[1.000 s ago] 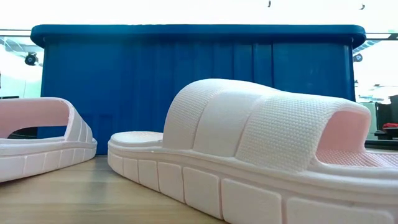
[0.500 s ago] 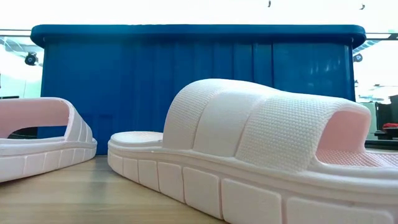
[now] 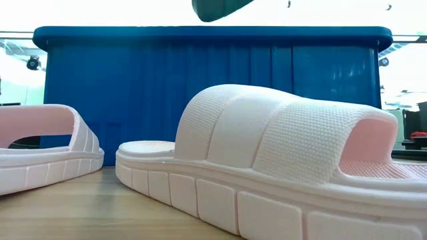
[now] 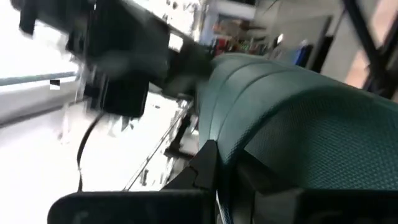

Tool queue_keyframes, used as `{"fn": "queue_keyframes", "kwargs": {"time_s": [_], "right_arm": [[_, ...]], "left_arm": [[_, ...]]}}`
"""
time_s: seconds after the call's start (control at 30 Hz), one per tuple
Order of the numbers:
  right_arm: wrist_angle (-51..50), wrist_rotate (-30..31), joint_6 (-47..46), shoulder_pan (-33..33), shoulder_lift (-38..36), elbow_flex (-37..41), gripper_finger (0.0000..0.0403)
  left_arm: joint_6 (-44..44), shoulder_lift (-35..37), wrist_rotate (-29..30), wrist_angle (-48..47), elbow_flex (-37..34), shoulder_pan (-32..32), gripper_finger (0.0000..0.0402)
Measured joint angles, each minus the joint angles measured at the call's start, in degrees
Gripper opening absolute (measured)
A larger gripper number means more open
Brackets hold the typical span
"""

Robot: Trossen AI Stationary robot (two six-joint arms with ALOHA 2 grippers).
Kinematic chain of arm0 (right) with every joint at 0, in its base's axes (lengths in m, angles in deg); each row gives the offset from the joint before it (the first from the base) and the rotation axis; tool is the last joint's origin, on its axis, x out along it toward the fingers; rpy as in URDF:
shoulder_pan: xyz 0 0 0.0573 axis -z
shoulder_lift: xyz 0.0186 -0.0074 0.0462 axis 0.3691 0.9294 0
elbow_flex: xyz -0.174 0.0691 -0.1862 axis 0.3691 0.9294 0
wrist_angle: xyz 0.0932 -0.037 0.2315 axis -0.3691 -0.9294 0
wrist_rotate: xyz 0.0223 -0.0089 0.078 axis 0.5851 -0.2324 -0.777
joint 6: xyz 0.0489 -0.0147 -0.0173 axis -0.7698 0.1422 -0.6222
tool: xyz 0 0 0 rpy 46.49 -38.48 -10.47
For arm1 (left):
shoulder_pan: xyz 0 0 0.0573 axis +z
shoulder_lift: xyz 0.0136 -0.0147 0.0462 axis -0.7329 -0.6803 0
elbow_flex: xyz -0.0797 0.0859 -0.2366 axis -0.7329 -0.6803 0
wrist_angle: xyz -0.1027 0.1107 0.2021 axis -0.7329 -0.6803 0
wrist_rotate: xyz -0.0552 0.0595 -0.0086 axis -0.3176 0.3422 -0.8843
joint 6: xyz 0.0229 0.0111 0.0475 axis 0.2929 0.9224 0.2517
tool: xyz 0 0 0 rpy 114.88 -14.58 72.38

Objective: Pick and place slides into bin
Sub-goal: Put the green slide into the blue bin

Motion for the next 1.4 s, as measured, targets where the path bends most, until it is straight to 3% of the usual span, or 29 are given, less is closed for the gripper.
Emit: {"fn": "queue_keyframes", "kwargs": {"time_s": [0.13, 0.33, 0.53, 0.63, 0.83, 1.07, 1.27, 1.4], "right_arm": [[-2.35, 0.38, 0.11, 0.22, -1.25, -0.07, 0.0175], [-7.5, 4.23, 0.18, 0.16, -2.98, 0.0, 0.017], [-14.01, 14.48, 0.72, 0.25, -4.17, 0.02, 0.0164], [-15.58, 18.8, 3.07, 0.22, -4.7, -0.03, 0.0161], [-16.0, 20.37, 10.14, 0.89, -4.58, 0.02, 0.016], [-16.17, 23.0, 16.93, 1.25, -4.46, 0.04, 0.0161], [-16.16, 34.59, 24.86, 1.25, -4.88, 0.04, 0.0157], [-16.16, 41.71, 29.03, 1.28, -4.62, 0.06, 0.0155]], "left_arm": [[-0.02, 0.17, 3.69, 0.38, -0.07, -0.01, 0.0], [-0.01, 0.17, 13.89, 0.42, -0.11, 0.29, 0.0], [-1.28, 0.17, 20.59, 0.23, -0.11, 1.48, 0.0], [-7.71, 0.64, 22.06, -3.14, 0.34, 2.52, 0.0], [-22.54, 3.55, 21.42, -18.68, 4.25, 6.03, 0.0], [-29.64, 3.34, 30.41, -27.99, 9.2, 10.53, 0.0], [-41.97, 2.45, 33.65, -39.23, 11.43, 13.06, 0.0], [-47.33, 0.16, 38.32, -40.2, 11.63, 14.06, 0.0]]}}
